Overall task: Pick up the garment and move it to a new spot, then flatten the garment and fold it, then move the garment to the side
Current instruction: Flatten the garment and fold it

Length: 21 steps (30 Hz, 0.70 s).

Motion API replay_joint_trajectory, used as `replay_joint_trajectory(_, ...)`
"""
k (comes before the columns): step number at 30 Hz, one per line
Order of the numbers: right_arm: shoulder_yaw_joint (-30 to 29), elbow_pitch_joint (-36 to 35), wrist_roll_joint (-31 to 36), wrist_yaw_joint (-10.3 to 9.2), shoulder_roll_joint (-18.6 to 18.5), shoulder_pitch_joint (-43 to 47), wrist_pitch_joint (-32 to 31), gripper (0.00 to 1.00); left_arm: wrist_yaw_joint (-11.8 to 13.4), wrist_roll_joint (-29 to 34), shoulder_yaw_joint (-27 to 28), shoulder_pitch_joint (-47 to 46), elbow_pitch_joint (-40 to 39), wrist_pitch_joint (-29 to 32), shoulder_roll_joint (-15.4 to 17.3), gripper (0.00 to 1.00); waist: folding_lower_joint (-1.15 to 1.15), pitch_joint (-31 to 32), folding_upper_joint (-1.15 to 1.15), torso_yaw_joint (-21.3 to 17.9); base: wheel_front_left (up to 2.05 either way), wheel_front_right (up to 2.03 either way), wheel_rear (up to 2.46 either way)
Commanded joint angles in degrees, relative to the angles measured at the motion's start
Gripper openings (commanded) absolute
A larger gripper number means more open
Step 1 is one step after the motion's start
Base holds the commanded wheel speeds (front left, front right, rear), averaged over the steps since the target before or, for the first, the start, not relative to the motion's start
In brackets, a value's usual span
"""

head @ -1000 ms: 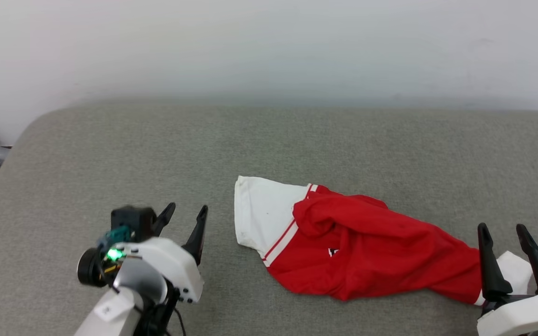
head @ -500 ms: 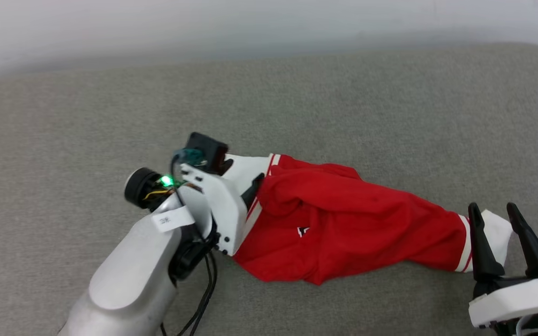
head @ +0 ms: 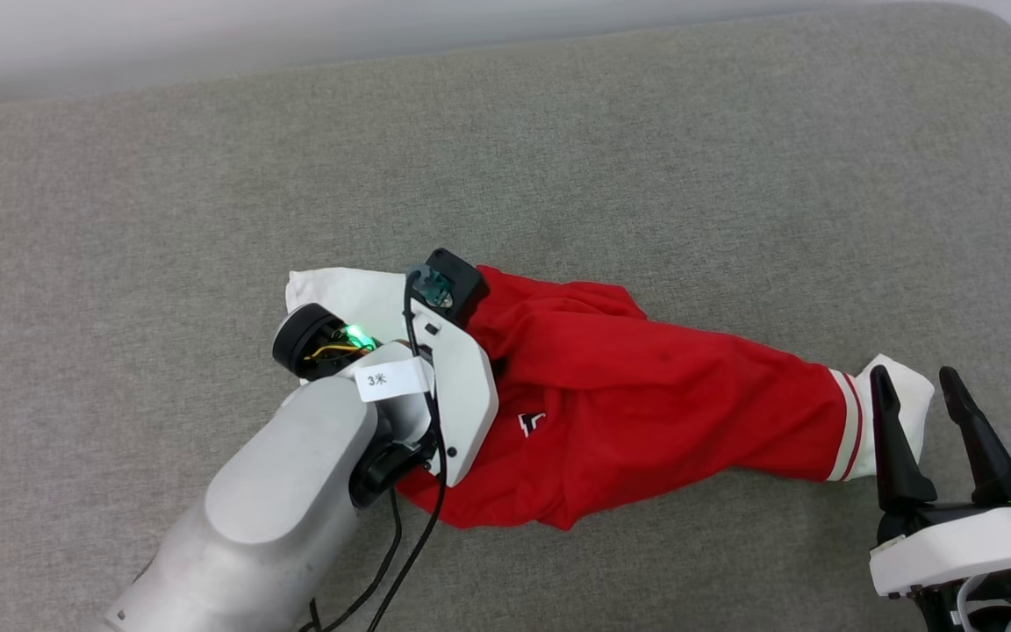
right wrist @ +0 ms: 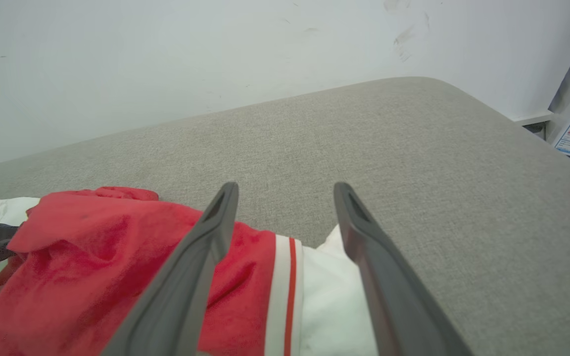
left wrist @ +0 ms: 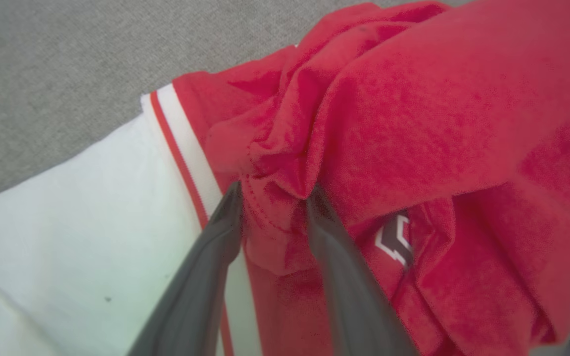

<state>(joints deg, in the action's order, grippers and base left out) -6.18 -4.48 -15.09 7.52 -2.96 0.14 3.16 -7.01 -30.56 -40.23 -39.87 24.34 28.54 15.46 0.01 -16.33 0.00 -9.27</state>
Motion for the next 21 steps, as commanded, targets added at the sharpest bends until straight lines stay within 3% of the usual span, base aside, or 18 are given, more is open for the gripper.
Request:
replay_joint_trajectory(1, -0.21, 0.35, -0.10, -0.06, 0.14, -0.53, 0.46, 1.00, -0.28, -0.53, -0.80, -0.90, -0.05, -0.24, -0.17, 0.00, -0.01, 0.07, 0.00, 0.15, 0.00, 0.00, 0.00)
replay_joint_trajectory(11, -2.89, 0.76, 1.22, -0.06, 0.13, -0.60, 0.11, 1.00, 0.64, 0.75, -0.58, -1.07, -3.62, -9.19, 1.44, 0.00, -0.01, 4.14, 0.00, 3.37, 0.00, 0.00, 0.00)
replay_joint_trajectory(21, -6.69, 0.38, 1.68, -0.06, 0.13, 2.10, -2.03, 1.00, 7.23, -1.60, 0.83, 14.52, -18.94, -12.34, 5.96, 0.00, -0.01, 10.08, 0.00, 9.53, 0.00, 0.00, 0.00)
